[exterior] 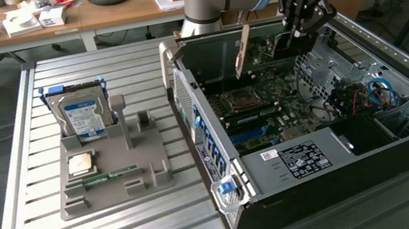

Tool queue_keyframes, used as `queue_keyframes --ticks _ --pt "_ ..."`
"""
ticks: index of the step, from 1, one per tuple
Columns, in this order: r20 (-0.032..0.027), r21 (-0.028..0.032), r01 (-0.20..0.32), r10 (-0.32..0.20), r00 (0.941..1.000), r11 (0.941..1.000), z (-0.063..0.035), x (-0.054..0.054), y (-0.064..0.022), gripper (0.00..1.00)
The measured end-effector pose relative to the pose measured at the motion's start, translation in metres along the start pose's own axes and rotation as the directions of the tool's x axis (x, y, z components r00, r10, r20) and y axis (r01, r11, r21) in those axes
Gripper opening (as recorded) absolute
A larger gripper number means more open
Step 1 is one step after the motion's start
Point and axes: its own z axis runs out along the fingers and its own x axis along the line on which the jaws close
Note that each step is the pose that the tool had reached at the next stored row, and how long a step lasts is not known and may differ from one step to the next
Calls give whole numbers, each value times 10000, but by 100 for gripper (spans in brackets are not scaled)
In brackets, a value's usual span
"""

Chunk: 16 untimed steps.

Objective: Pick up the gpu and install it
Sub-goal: 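Insert the gpu into the slot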

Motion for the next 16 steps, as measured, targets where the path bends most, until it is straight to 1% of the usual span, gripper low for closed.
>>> queue_keyframes --ticks 11,16 --pt "0 1 -20 20 10000 10000 62 3 -2 26" --pt "0 1 -21 21 10000 10000 66 4 -1 26"
